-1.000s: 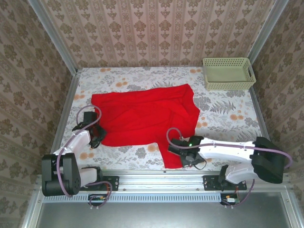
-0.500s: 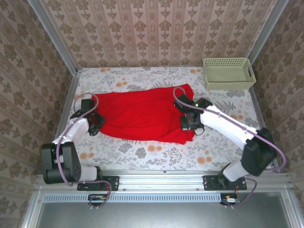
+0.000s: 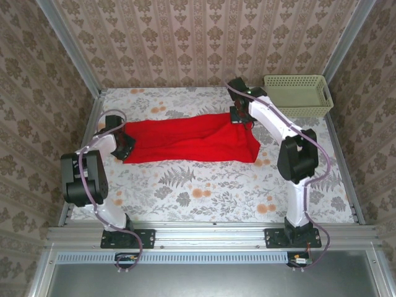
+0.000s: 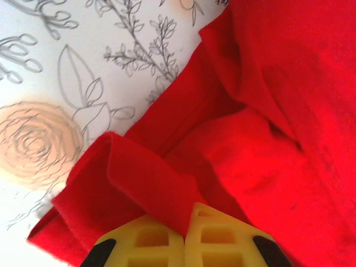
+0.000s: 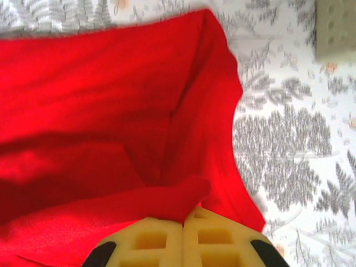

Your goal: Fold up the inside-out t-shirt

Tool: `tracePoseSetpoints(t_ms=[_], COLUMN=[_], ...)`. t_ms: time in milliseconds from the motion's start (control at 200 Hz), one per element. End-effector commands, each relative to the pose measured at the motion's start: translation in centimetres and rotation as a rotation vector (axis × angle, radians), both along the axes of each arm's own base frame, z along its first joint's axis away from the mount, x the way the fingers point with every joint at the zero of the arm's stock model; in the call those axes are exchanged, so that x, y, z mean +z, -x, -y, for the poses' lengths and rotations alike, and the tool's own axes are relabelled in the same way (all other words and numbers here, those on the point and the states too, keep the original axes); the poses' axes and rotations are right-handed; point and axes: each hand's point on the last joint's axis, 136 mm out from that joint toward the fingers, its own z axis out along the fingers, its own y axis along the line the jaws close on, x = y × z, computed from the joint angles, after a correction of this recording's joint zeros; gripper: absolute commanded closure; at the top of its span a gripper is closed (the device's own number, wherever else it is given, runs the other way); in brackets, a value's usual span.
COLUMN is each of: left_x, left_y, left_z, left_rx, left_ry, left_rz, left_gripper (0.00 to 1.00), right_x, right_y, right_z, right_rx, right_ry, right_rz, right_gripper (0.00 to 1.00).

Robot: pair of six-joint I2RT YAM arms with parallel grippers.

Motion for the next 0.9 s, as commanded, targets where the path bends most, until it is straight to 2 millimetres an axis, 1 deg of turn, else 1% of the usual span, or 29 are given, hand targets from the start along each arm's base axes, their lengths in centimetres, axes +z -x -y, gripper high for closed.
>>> tracePoseSetpoints(t_ms=[0,140,225,290,385,430,480,510,530,560,575,610,655,705,765,775,800,810,815,820,825,835,845,855,865,895], left_x=[0.7,0.3,0.1,0.0,0.0,0.1,0.3,0.6,0.8,1.2,1.5,2.3,3.5,4.8,5.8,6.0,6.1,5.5,6.0,5.6,5.7,5.6,5.6,5.5,5.5,5.1], left_y=[-2.0,-2.9,-3.1,-3.5,-3.9,-4.1,-4.3,-4.4,-4.6,-4.6,-4.7,-4.7,-4.4,-3.6,-2.2,-2.0,-1.4,-0.9,-1.0,-0.8,-0.7,-0.4,-0.3,0.0,0.1,0.8], left_z=[-0.3,-0.4,-0.4,-0.5,-0.7,-0.9,-1.2,-1.5,-1.7,-2.0,-2.0,-2.3,-2.6,-2.7,-2.2,-2.1,-1.7,-1.5,-1.4,-1.3,-1.1,-1.0,-0.7,-0.4,-0.2,0.5], left_rx=[0.023,0.021,0.018,0.017,0.011,0.006,0.002,-0.003,-0.004,-0.011,-0.017,-0.030,-0.049,-0.069,-0.094,-0.099,-0.113,-0.119,-0.121,-0.125,-0.130,-0.136,-0.143,-0.152,-0.160,-0.180], left_ry=[0.012,0.013,0.013,0.007,-0.005,-0.013,-0.024,-0.033,-0.037,-0.041,-0.042,-0.049,-0.079,-0.119,-0.145,-0.146,-0.148,-0.145,-0.145,-0.143,-0.142,-0.141,-0.138,-0.134,-0.132,-0.119], left_rz=[0.031,0.021,0.009,0.005,-0.007,-0.010,-0.014,-0.012,-0.009,-0.008,-0.005,0.001,0.011,0.023,0.047,0.053,0.063,0.052,0.068,0.060,0.064,0.066,0.073,0.074,0.078,0.078], left_gripper=[0.98,0.96,0.94,0.92,0.87,0.81,0.75,0.70,0.67,0.62,0.60,0.54,0.46,0.39,0.32,0.31,0.28,0.28,0.27,0.27,0.26,0.25,0.25,0.25,0.25,0.24], right_x=[-0.3,-1.3,-1.6,-1.7,-2.1,-2.4,-2.6,-2.6,-2.7,-2.5,-2.4,-2.1,-1.4,-1.1,-0.8,-0.6,-0.7,-0.6,-0.5,-0.7,-0.8,-0.5,-0.8,-0.5,-0.8,-0.7], right_y=[-2.2,-4.5,-5.6,-6.3,-7.2,-7.7,-8.0,-8.2,-8.3,-8.4,-8.5,-8.3,-7.9,-7.1,-5.7,-5.5,-4.7,-4.4,-4.3,-4.1,-3.8,-3.6,-3.2,-3.0,-2.5,-1.6], right_z=[0.6,0.1,-0.3,-0.2,0.4,0.7,1.2,1.4,1.6,1.7,1.9,2.1,2.3,2.4,2.2,2.2,2.0,1.9,1.9,1.9,1.8,1.6,1.5,1.3,1.1,0.5], right_rx=[0.018,0.031,0.040,0.033,0.013,0.006,-0.004,-0.010,-0.011,-0.011,-0.012,-0.008,-0.001,0.007,0.016,0.014,0.018,0.020,0.021,0.022,0.023,0.025,0.027,0.028,0.030,0.033], right_ry=[0.086,0.099,0.094,0.097,0.097,0.089,0.081,0.076,0.070,0.062,0.061,0.063,0.072,0.072,0.060,0.054,0.044,0.037,0.032,0.030,0.027,0.012,0.004,-0.012,-0.023,-0.079], right_rz=[-0.008,-0.011,0.005,0.015,0.022,0.025,0.027,0.029,0.029,0.030,0.030,0.027,0.024,0.004,-0.018,-0.013,-0.022,-0.019,-0.018,-0.024,-0.027,-0.016,-0.024,-0.014,-0.020,-0.008], right_gripper=[1.00,1.00,1.00,1.00,1.00,1.00,0.94,0.88,0.80,0.66,0.60,0.51,0.44,0.40,0.39,0.39,0.39,0.39,0.39,0.39,0.39,0.39,0.39,0.38,0.38,0.38])
